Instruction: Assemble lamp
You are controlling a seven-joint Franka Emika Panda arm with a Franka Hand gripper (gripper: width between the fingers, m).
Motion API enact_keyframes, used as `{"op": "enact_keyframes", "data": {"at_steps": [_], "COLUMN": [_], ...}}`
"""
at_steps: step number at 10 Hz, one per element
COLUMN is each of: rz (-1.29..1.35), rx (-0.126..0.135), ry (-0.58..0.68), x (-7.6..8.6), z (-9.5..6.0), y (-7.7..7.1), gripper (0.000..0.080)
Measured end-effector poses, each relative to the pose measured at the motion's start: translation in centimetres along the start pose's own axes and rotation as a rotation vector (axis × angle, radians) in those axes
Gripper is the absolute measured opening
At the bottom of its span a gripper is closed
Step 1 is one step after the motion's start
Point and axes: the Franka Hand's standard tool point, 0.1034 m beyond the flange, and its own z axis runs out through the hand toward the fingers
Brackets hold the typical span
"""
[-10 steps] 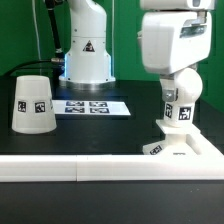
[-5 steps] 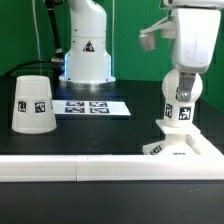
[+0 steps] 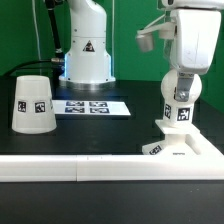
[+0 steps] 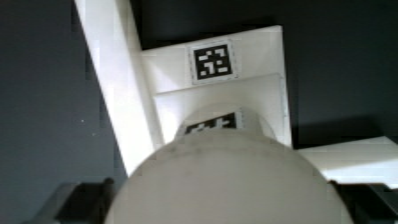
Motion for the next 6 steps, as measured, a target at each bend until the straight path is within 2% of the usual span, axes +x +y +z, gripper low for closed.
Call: {"op": "enact_keyframes", "data": {"at_steps": [1,3,6], "rz": [0.008,0.218,0.469], "rx": [-0.001,-0.013,-0.023], "ry": [0.001,0.011,0.023], "x": [-0.13,-0.63,-0.44], "z": [-0.01,0.05,0.12], "y": [0.04,-0.08,-0.15], "gripper": [0.0575,0.0575,0.0576]}}
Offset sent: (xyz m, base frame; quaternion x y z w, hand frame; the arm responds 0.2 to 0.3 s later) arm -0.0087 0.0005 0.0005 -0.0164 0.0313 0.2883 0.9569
